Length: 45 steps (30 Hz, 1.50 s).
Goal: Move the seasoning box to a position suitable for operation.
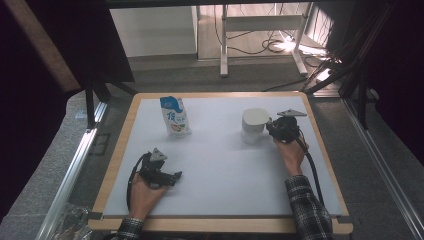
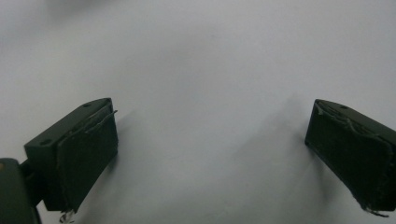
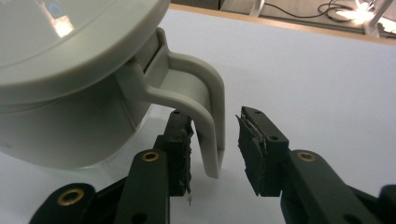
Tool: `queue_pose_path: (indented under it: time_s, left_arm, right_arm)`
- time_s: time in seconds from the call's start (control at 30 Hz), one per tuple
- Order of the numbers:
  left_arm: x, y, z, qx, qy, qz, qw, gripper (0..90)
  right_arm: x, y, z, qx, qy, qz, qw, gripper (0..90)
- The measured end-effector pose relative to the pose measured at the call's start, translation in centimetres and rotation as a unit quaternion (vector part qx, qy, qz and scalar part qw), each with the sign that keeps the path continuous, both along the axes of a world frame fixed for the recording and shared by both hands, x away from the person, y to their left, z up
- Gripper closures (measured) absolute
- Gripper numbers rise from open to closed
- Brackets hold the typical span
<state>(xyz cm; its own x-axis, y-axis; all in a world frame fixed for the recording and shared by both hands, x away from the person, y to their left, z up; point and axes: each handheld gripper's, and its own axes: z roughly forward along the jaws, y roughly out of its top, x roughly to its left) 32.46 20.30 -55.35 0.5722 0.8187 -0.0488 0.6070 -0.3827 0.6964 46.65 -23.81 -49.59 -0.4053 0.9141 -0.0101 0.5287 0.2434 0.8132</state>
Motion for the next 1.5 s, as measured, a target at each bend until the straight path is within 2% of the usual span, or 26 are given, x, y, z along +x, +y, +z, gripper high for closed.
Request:
queue_pose_path:
  time_s: [0.17, 0.23, 0.47, 0.6, 0.77, 0.93, 1.07, 1.27, 1.5]
  left_arm:
    - [0.0, 0.0, 0.0, 0.0, 0.0, 0.0, 1.0, 2.4]
    - [0.0, 0.0, 0.0, 0.0, 0.0, 0.0, 1.0, 2.5]
    - [0.0, 0.0, 0.0, 0.0, 0.0, 0.0, 1.0, 2.4]
    - [0.0, 0.0, 0.0, 0.0, 0.0, 0.0, 1.0, 2.4]
    - [0.0, 0.0, 0.0, 0.0, 0.0, 0.0, 1.0, 2.4]
    - [0.0, 0.0, 0.0, 0.0, 0.0, 0.0, 1.0, 2.5]
    - [0.0, 0.0, 0.0, 0.0, 0.0, 0.001, 1.0, 2.4]
    - [0.0, 0.0, 0.0, 0.0, 0.0, 0.0, 1.0, 2.4]
    - [0.0, 0.0, 0.0, 0.0, 0.0, 0.0, 1.0, 2.4]
  right_arm:
    - [0.2, 0.1, -0.2, 0.007, 0.002, -0.005, 1.0, 68.1]
    - [0.3, 0.2, -0.3, 0.012, 0.001, -0.006, 0.9999, 72.3]
    - [0.0, 0.7, -0.2, -0.002, -0.002, -0.022, 0.9998, 76.5]
    - [0.1, 1.0, -0.3, 0.006, -0.006, -0.024, 0.9997, 79.6]
    - [-0.1, 1.3, -0.2, -0.002, -0.006, -0.018, 0.9998, 80.0]
    - [-0.2, 1.0, -0.1, 0.005, 0.001, -0.018, 0.9998, 79.8]
    - [-0.3, 0.8, -0.2, 0.022, 0.01, -0.012, 0.9996, 79.8]
    - [-0.8, 0.9, 0.1, 0.024, 0.009, -0.005, 0.9997, 79.7]
    - [-2.0, 1.3, 1.1, 0.031, 0.004, 0.009, 0.9995, 79.7]
